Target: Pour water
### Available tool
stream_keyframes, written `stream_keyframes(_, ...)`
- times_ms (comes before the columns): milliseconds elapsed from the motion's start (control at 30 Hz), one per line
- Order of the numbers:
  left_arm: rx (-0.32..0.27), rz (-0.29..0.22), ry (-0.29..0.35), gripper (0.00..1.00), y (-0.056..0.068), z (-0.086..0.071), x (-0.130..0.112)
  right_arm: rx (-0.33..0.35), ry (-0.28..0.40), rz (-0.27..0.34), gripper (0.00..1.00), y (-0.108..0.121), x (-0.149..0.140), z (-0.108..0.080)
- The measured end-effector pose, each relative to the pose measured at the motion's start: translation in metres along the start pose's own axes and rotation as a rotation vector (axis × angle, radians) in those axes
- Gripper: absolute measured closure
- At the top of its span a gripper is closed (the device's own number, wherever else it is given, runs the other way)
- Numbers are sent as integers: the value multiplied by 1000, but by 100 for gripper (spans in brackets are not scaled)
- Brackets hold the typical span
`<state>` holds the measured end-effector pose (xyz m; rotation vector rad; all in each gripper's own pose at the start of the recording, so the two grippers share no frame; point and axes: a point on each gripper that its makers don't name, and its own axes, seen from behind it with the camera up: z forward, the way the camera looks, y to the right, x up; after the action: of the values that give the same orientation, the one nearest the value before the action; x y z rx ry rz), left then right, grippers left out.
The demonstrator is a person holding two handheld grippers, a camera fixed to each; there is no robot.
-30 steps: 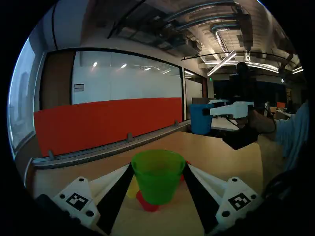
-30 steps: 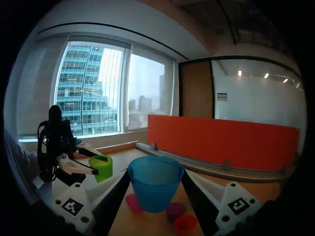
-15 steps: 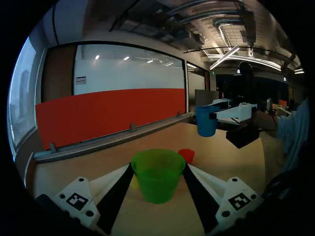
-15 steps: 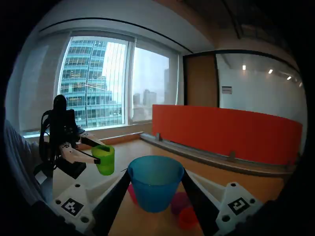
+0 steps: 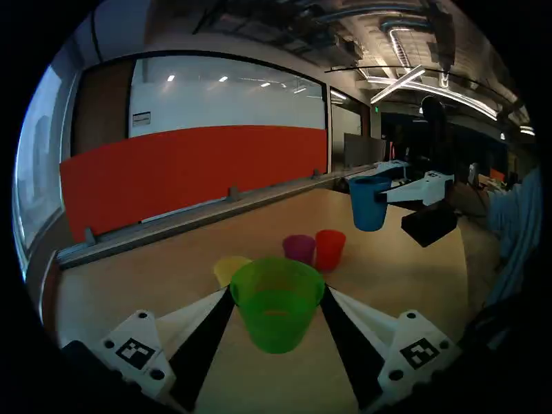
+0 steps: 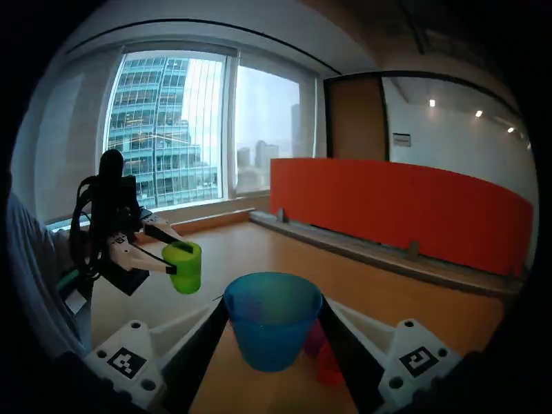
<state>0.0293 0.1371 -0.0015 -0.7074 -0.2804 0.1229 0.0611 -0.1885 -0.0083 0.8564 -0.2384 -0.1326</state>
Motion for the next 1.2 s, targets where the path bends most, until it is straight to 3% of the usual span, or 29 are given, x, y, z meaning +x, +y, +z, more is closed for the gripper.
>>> stream_keyframes(867,-32,23,-252,12,-2,22,-84,3,-186,-27,8,11,-90,5)
stream_keyframes(1200,-36,27,-292,12,-4,30,-100,4,-212,-18,8,14,-103,7)
